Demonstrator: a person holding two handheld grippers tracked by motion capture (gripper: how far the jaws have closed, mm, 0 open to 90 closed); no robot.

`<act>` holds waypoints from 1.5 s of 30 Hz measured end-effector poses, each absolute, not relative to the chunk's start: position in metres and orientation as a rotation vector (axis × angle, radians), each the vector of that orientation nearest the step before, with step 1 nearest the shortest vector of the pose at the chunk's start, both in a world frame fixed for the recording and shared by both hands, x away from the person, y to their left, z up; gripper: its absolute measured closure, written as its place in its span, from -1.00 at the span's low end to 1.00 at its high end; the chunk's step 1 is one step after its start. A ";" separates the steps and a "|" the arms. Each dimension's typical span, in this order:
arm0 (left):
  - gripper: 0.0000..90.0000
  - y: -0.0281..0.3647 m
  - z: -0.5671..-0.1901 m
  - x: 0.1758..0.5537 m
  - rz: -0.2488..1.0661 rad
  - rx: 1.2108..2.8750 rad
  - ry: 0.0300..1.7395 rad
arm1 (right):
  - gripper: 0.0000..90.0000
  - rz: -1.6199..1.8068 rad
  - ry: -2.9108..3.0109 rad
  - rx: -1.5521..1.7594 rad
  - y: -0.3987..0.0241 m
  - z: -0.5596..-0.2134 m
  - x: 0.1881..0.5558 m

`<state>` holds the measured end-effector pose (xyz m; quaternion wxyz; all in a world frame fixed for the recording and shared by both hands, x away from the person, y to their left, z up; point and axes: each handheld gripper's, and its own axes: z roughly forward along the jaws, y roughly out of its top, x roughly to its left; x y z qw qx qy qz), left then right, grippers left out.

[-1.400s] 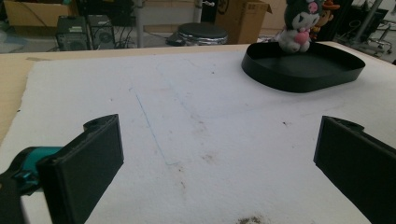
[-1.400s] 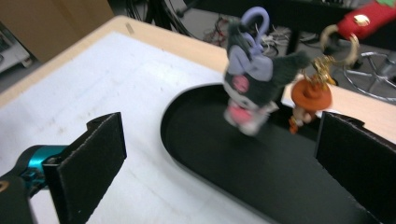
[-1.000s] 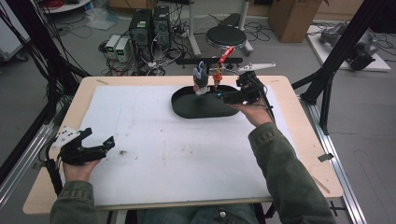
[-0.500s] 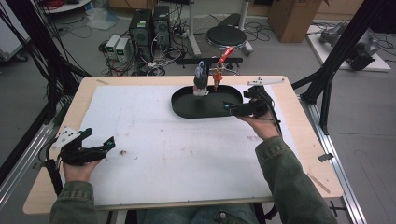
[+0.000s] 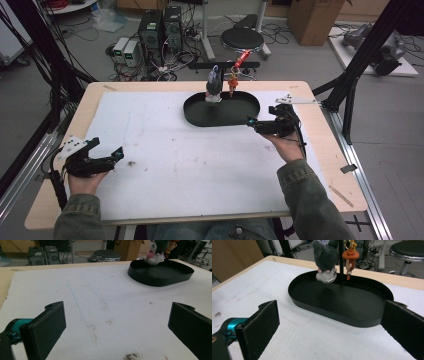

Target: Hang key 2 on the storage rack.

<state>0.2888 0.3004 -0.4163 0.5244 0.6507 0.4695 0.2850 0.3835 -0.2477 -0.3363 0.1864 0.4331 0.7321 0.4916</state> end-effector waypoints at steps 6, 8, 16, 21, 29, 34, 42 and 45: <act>-0.96 0.300 -0.417 0.289 0.679 1.562 1.122 | -0.97 1.384 2.053 1.160 -0.251 -0.347 0.372; -0.96 0.300 -0.417 0.289 0.677 1.563 1.122 | -0.97 1.380 2.050 1.150 -0.253 -0.349 0.368; -0.96 0.300 -0.417 0.289 0.671 1.566 1.122 | -0.97 1.371 2.029 1.147 -0.270 -0.363 0.357; -0.96 0.299 -0.417 0.289 0.667 1.569 1.121 | -0.97 1.393 2.019 1.163 -0.283 -0.373 0.351; -0.96 0.298 -0.418 0.289 0.656 1.581 1.120 | -0.97 1.396 2.008 1.149 -0.298 -0.387 0.340; -0.96 0.297 -0.419 0.289 0.649 1.592 1.117 | -0.97 1.381 2.011 1.149 -0.307 -0.397 0.334; -0.96 0.295 -0.419 0.287 0.637 1.608 1.122 | -0.97 1.392 1.984 1.156 -0.319 -0.410 0.322; -0.96 0.294 -0.419 0.287 0.637 1.612 1.119 | -0.97 1.399 1.982 1.140 -0.321 -0.412 0.316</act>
